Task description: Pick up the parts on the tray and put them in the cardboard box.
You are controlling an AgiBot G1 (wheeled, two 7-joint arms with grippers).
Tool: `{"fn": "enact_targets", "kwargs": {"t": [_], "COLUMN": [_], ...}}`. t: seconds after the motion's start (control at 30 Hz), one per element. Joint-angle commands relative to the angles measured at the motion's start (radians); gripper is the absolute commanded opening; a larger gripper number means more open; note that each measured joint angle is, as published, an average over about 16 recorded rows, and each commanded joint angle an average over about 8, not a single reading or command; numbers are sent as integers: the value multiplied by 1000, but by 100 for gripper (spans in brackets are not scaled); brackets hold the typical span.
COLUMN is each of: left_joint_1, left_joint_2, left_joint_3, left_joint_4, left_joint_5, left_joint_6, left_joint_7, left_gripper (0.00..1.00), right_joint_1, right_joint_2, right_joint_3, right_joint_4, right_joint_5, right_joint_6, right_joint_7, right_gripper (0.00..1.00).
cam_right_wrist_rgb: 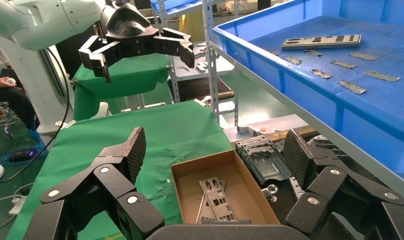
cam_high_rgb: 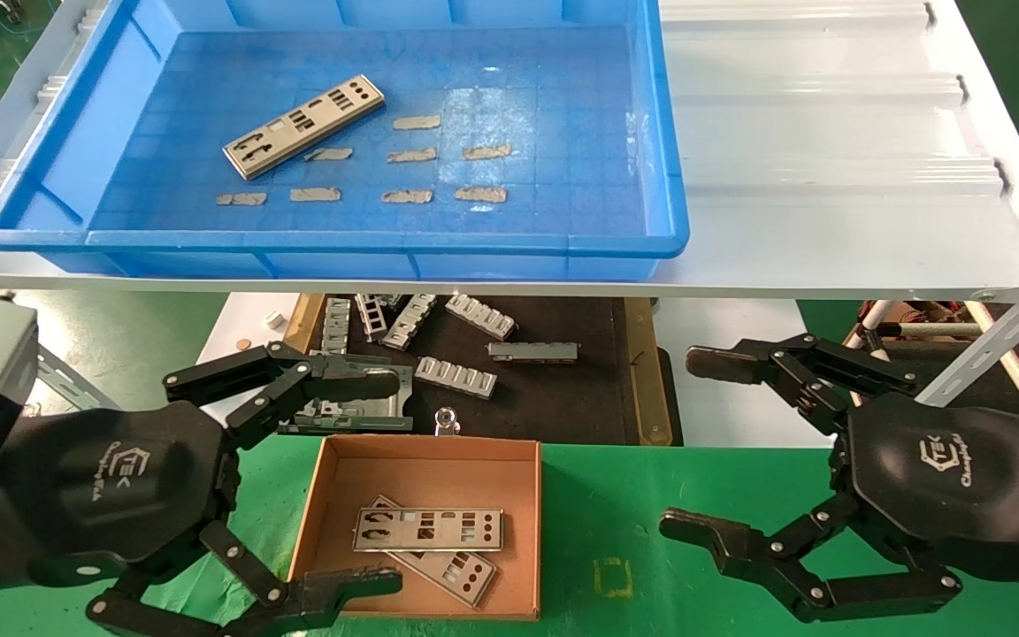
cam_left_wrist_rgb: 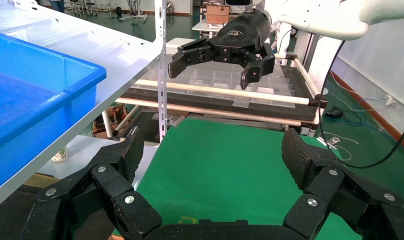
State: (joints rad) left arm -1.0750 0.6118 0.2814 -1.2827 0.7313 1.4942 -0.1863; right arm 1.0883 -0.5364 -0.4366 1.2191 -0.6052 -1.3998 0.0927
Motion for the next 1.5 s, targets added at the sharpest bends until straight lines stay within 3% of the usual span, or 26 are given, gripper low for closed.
{"fn": "enact_targets", "kwargs": {"t": [0.03, 1.5], "left_joint_1": [0, 0], "left_joint_2": [0, 0], "left_joint_3": [0, 0], "left_joint_4": [0, 0], "left_joint_5": [0, 0], "left_joint_6": [0, 0], "left_joint_7": [0, 0], "left_gripper": [100, 100], "right_joint_1": [0, 0], "right_joint_2": [0, 0], "right_joint_3": [0, 0], "right_joint_4": [0, 0], "right_joint_5": [0, 0], "right_joint_6": [0, 0], "right_joint_7": [0, 0], "right_gripper": [100, 100]}}
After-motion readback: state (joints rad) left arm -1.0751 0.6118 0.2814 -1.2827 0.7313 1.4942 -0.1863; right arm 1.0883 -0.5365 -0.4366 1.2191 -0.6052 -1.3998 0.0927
